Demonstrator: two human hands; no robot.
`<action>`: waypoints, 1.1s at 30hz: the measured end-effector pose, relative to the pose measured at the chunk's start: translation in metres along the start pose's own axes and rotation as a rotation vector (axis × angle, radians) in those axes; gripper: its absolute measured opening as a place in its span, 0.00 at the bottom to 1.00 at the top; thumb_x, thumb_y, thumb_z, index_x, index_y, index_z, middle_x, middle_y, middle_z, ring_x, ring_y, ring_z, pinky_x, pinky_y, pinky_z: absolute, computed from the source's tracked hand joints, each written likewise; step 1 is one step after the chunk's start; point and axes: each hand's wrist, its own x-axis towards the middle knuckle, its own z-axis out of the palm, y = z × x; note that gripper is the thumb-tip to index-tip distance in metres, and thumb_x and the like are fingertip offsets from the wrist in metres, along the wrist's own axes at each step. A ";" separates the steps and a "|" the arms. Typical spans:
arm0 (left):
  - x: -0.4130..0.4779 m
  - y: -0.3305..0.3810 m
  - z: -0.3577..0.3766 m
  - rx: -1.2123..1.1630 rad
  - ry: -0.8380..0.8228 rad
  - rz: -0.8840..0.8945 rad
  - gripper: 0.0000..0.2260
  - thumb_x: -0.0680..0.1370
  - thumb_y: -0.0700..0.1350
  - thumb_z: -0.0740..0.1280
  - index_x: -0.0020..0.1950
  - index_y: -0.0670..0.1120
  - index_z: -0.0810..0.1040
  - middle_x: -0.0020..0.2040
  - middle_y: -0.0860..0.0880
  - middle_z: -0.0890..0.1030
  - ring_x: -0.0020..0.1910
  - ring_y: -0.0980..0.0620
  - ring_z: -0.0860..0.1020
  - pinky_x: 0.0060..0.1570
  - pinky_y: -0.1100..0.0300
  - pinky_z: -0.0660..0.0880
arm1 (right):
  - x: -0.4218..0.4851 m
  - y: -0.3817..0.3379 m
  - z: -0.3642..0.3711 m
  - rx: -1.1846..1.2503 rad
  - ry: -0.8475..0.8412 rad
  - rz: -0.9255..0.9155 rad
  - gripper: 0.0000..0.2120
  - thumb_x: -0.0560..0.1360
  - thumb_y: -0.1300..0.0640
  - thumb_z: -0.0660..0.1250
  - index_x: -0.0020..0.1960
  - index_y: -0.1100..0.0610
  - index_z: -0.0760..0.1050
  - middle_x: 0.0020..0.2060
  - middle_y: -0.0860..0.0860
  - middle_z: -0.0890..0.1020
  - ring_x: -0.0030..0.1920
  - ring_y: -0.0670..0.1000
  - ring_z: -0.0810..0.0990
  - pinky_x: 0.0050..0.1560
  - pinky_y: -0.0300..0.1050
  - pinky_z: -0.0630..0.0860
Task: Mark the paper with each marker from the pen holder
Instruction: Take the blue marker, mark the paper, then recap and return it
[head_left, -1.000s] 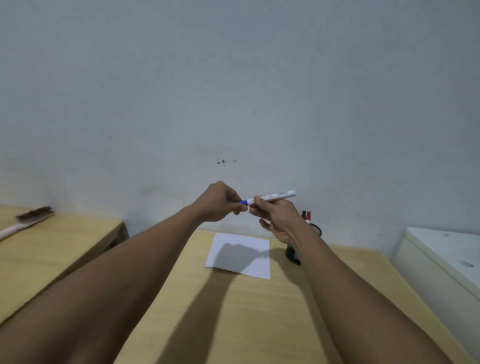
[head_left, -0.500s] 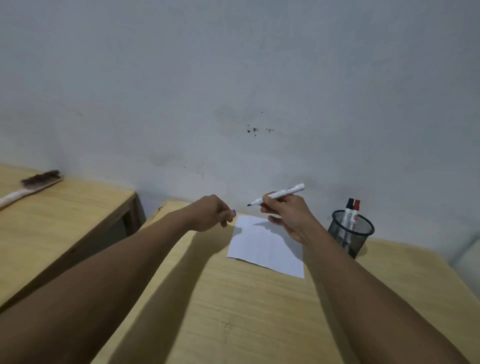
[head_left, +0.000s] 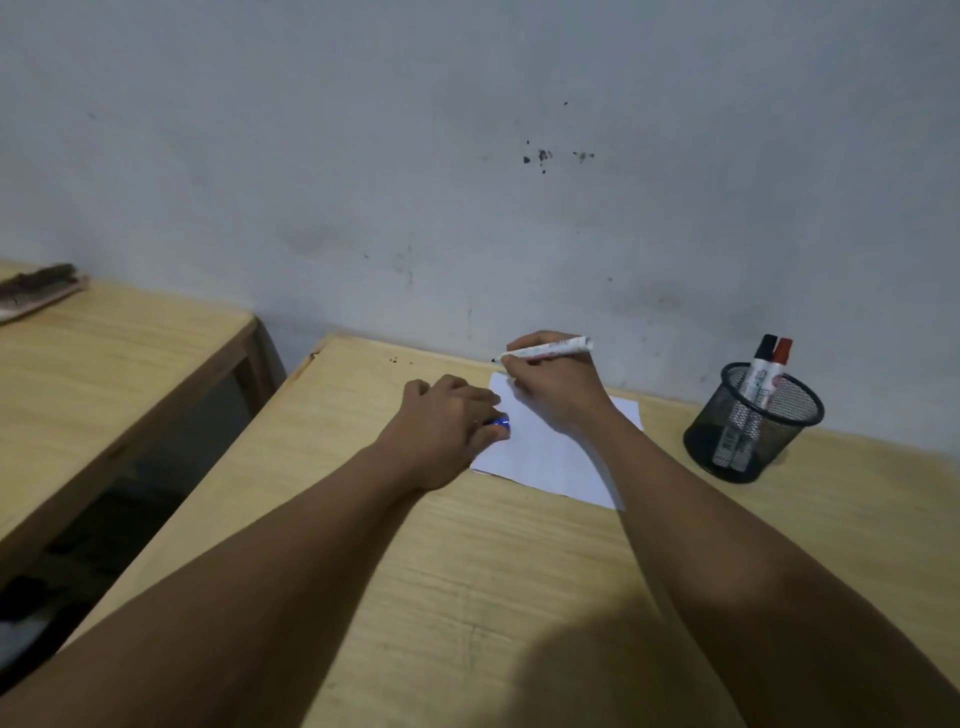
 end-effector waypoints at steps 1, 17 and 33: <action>0.002 0.000 -0.005 -0.007 -0.005 -0.003 0.17 0.82 0.59 0.55 0.60 0.58 0.80 0.68 0.59 0.76 0.66 0.51 0.69 0.60 0.43 0.64 | 0.001 -0.002 -0.002 -0.015 0.012 -0.012 0.03 0.72 0.64 0.73 0.45 0.61 0.83 0.38 0.50 0.85 0.36 0.45 0.82 0.37 0.41 0.78; 0.003 0.000 -0.005 -0.079 -0.018 -0.037 0.17 0.81 0.59 0.57 0.61 0.57 0.80 0.71 0.55 0.74 0.70 0.51 0.65 0.66 0.31 0.59 | 0.010 0.015 -0.003 -0.058 0.025 -0.044 0.06 0.74 0.62 0.75 0.49 0.64 0.83 0.37 0.52 0.84 0.32 0.42 0.81 0.37 0.40 0.81; 0.004 0.002 -0.008 -0.057 -0.014 -0.033 0.18 0.81 0.59 0.58 0.63 0.55 0.81 0.71 0.55 0.75 0.70 0.50 0.66 0.66 0.31 0.59 | 0.016 0.018 -0.001 -0.106 -0.006 0.003 0.07 0.75 0.57 0.75 0.51 0.59 0.83 0.43 0.54 0.85 0.47 0.54 0.85 0.51 0.53 0.86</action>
